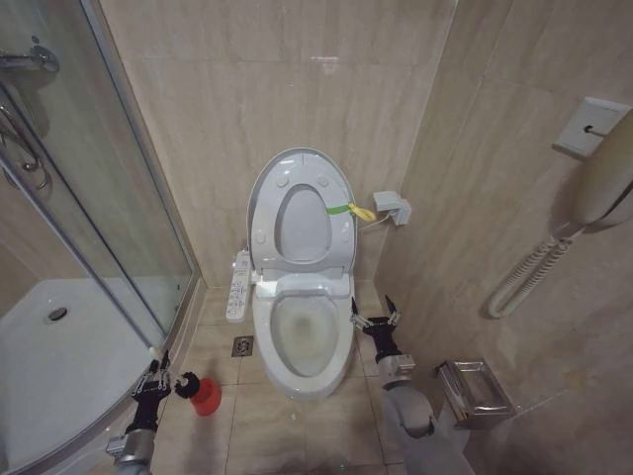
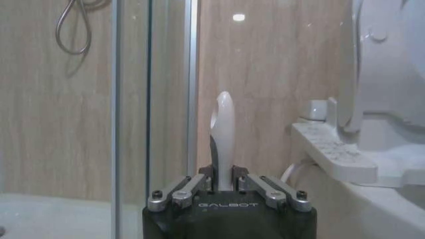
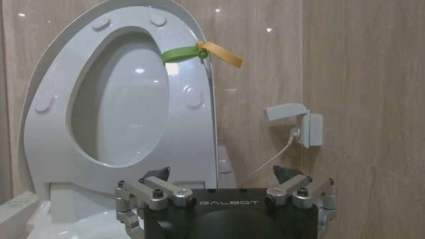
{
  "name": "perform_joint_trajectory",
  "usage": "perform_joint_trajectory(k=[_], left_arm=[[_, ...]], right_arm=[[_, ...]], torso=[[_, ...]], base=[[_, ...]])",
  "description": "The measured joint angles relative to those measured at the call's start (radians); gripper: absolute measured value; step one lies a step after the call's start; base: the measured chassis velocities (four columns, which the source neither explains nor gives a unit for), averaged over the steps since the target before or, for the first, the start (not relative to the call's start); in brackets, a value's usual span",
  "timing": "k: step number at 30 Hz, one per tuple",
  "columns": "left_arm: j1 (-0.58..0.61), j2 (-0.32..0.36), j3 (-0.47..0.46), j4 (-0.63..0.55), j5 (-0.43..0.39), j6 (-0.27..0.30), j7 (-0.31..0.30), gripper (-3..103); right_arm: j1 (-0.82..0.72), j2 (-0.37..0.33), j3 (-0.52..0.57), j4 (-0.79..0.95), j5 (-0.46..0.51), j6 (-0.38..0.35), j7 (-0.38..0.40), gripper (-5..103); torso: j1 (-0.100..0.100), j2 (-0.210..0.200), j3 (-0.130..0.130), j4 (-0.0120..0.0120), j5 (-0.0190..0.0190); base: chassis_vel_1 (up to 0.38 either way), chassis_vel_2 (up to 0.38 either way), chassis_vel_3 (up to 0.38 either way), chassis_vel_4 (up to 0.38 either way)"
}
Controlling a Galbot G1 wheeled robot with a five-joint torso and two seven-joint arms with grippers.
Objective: Open the toilet lid, clean the toilet bowl with a toilet brush, close the toilet lid, and flush.
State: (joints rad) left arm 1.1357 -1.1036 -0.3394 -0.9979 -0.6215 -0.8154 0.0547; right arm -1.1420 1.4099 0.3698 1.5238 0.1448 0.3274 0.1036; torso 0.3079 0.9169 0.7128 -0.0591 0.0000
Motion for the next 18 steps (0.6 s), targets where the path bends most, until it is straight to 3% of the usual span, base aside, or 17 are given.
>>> perform_joint_trajectory(k=[18], left_arm=[[-0.139, -0.037, 0.068, 0.169, -0.036, 0.012, 0.060, 18]], right_arm=[[0.000, 0.000, 0.000, 0.000, 0.000, 0.000, 0.000, 100]], torso=[[0.000, 0.000, 0.000, -0.0001, 0.0000]], base=[[0.000, 0.000, 0.000, 0.000]])
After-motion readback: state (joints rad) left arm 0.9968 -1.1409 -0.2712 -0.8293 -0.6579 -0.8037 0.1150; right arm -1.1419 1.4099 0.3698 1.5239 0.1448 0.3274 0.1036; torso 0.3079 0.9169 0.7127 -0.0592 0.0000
